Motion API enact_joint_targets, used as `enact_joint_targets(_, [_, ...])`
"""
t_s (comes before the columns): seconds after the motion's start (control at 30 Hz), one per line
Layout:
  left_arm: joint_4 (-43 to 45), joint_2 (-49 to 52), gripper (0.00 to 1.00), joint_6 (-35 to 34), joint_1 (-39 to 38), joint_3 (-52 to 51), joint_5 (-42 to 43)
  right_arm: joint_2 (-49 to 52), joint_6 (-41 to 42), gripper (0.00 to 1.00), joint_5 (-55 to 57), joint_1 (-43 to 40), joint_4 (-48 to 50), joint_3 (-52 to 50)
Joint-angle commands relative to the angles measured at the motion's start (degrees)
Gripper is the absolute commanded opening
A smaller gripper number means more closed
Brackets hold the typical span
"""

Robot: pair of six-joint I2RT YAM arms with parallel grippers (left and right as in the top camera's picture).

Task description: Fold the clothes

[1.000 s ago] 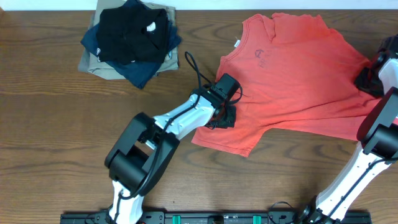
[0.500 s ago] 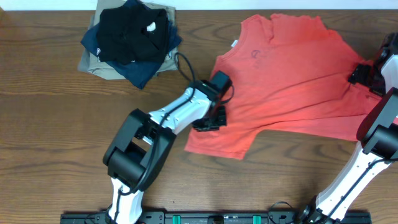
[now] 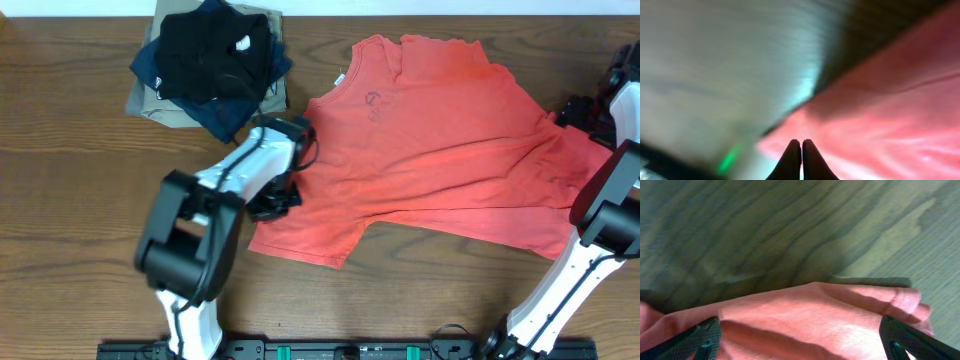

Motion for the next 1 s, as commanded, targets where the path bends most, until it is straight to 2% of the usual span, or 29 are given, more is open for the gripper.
enact_joint_targets(0.0, [-2.2,-8.2,0.06,-2.3,1.5,0.4,-7.6,0.7,0.0,0.99,-1.9,0.8,-0.3,1.1])
enact_joint_targets(0.17, [-3.5,-14.8,0.06,-1.2,3.3,0.4,-7.6,0.7,0.3,0.99,-1.3,0.7,-1.3,1.1])
enact_joint_targets(0.3, [-2.4,-16.9,0.06,0.8,3.3,0.4,-7.5,-0.5,3.9,0.99,1.8,-0.6,-1.6,1.7])
enact_joint_targets(0.73, [-1.6,-16.8,0.07,1.6,3.3,0.1,-7.5,-1.6,5.5,0.99,-8.2,-12.2,-6.1,2.5])
enact_joint_targets(0.97, [-0.9,-16.8,0.07,1.6,3.3,0.1,-7.5,-1.6,5.3,0.93,-15.0,-15.6,-8.6,2.4])
